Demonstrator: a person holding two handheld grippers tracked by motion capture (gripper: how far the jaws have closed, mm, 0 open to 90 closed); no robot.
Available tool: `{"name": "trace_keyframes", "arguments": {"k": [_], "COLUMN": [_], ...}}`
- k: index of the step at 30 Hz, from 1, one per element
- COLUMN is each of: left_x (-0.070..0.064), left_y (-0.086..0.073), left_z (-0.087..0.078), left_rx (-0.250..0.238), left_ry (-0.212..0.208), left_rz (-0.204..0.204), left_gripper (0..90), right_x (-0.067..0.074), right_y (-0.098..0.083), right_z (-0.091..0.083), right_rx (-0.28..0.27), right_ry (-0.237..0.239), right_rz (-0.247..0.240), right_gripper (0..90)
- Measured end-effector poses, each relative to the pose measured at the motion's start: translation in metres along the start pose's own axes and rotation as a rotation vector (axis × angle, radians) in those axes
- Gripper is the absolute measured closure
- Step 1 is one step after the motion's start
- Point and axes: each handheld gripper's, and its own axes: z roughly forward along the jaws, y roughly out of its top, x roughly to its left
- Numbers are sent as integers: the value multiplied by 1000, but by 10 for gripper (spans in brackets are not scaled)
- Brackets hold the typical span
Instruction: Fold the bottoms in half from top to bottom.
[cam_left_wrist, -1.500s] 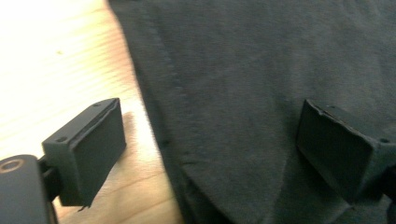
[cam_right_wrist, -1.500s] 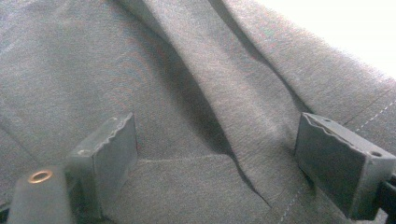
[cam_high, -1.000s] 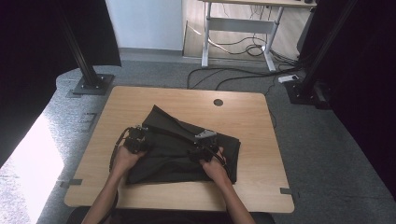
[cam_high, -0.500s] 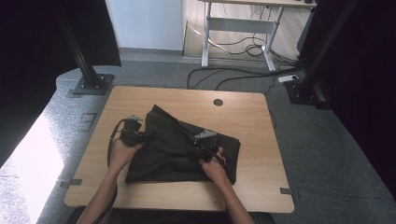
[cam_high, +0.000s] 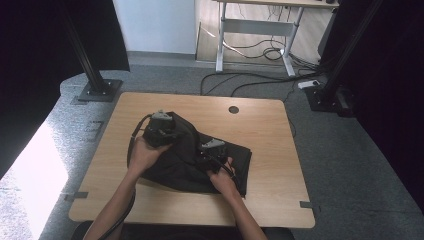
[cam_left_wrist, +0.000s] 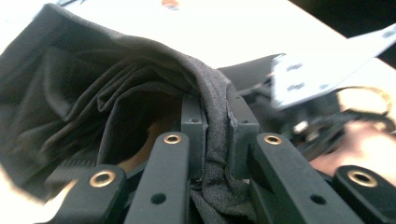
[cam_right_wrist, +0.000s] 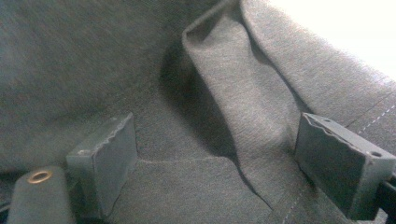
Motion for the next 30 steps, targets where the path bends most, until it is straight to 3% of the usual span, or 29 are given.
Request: {"name": "trace_keyframes", "arguments": {"k": [8,15,19,23,26,30], "left_x": [-28,-31,-25,-17,-14,-12], "left_y": [18,17,12,8,6,5], "left_z": [26,28,29,27,24,22], "left_rx": [34,61,79,76,74,71], "left_ry": [-36,37,63,60,64,63], "left_rz": [66,101,97,73,67,57], "left_gripper": [802,801,800,800,800,800], "right_x": [10,8,3,-15,-38,-63], "right_y": [4,6,14,14,-1,-33], "right_z": [4,3,-14,-49,-74,-90], "right_rx": [-4,0,-20,-33,-23,3], "right_ry": [0,23,59,6,-67,-85], "right_rz": [-10,3,62,74,110,172], "right_gripper": [132,133,137,143,143,139]}}
